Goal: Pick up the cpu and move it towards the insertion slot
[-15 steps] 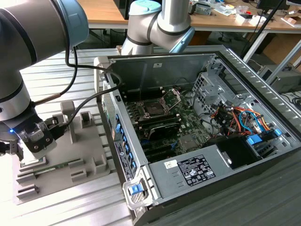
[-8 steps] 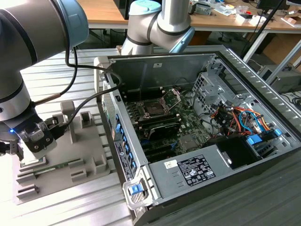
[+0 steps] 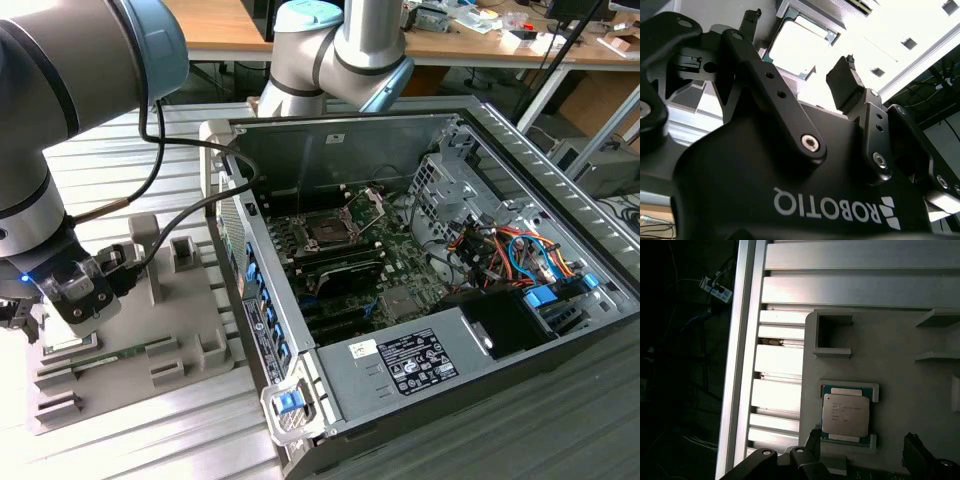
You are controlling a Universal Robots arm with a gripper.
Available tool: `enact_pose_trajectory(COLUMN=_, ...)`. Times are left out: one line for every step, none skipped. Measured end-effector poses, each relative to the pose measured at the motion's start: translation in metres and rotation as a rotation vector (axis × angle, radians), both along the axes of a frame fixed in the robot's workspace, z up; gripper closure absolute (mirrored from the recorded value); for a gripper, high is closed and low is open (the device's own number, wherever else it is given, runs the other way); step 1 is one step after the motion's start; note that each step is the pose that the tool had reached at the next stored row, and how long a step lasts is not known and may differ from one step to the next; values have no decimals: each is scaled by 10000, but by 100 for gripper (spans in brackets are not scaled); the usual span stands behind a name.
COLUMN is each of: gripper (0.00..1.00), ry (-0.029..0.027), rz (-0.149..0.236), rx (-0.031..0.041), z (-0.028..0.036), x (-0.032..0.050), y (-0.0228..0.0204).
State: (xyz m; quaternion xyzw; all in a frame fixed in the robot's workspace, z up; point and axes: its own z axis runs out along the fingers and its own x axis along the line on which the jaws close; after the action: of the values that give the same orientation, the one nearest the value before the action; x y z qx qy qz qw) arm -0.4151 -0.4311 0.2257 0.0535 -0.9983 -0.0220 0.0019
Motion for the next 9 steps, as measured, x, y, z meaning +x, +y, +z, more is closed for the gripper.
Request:
enact_pose_trajectory(gripper=26, ry=0, rz=0, rx=0, z=0, x=0, y=0)
enact_pose_trajectory(gripper=26, ry=0, rz=0, rx=0, z=-1, x=0, y=0)
enact_pose_trajectory(gripper=26, ry=-1, rz=0, rx=1, z=-1, x=0, y=0)
enact_pose_trajectory(gripper=26, ry=-6, rz=0, rx=4, z=-10, x=0, y=2)
enact_pose_trajectory(gripper=26, ry=-4, rz=-2, rx=3, z=-18, x=-2, y=8)
enact_pose_trajectory(gripper=26, ry=-1, rz=-2, rx=0, z=-26, x=-5, y=15)
enact_pose_trajectory(gripper=26, ry=-1, rz=0, rx=1, z=-37, x=-9, y=26)
enact_pose_trajectory(gripper=26, ry=1, rz=1, rx=0, z=-44, x=-14, y=42)
enact_pose_trajectory(gripper=26, ry=0, rz=9, rx=0, z=-51, x=-16, y=62)
